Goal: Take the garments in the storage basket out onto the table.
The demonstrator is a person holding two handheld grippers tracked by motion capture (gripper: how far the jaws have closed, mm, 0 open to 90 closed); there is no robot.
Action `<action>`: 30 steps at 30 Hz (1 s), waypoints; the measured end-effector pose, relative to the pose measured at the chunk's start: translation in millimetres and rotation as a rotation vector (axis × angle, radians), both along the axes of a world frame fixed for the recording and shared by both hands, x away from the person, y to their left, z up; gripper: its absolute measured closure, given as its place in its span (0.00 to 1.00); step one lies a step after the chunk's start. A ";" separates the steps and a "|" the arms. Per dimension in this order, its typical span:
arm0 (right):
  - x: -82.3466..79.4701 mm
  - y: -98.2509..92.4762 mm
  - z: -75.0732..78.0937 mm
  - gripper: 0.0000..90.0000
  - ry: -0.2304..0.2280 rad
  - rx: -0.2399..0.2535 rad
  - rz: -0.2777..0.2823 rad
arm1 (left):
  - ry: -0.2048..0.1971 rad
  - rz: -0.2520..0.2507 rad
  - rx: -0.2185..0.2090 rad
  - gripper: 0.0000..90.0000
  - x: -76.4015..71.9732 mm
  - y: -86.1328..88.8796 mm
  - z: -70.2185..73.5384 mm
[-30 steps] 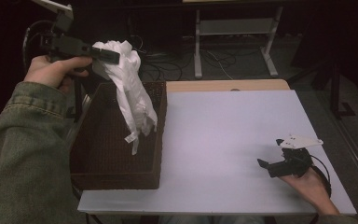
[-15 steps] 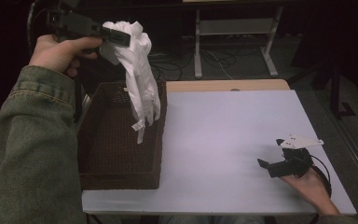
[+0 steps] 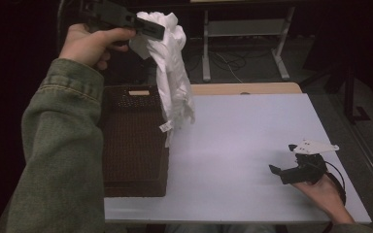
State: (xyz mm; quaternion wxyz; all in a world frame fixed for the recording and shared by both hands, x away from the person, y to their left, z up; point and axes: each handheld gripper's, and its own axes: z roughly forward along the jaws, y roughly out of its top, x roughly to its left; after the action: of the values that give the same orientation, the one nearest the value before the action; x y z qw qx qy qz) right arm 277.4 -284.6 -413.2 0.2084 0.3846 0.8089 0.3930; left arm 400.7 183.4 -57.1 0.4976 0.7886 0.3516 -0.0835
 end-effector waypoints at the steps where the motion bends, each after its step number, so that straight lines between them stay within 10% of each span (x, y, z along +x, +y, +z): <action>1: -0.1 -0.1 0.2 0.00 0.000 0.000 0.001 | 0.002 -0.006 -0.003 0.82 1.2 -4.3 -1.4; 13: -0.9 -0.4 1.0 0.00 -0.005 0.005 0.007 | 0.021 -0.086 0.003 0.82 17.5 -45.6 -25.3; 30: -0.7 0.6 0.2 0.00 -0.007 0.002 0.007 | 0.038 -0.120 -0.023 0.81 27.8 -60.0 -56.6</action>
State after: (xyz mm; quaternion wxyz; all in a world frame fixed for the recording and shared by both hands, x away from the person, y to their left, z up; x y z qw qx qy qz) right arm 276.8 -284.0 -412.9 0.2093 0.3806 0.8092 0.3957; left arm 428.4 123.4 -113.7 0.4938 0.8007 0.3123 -0.1322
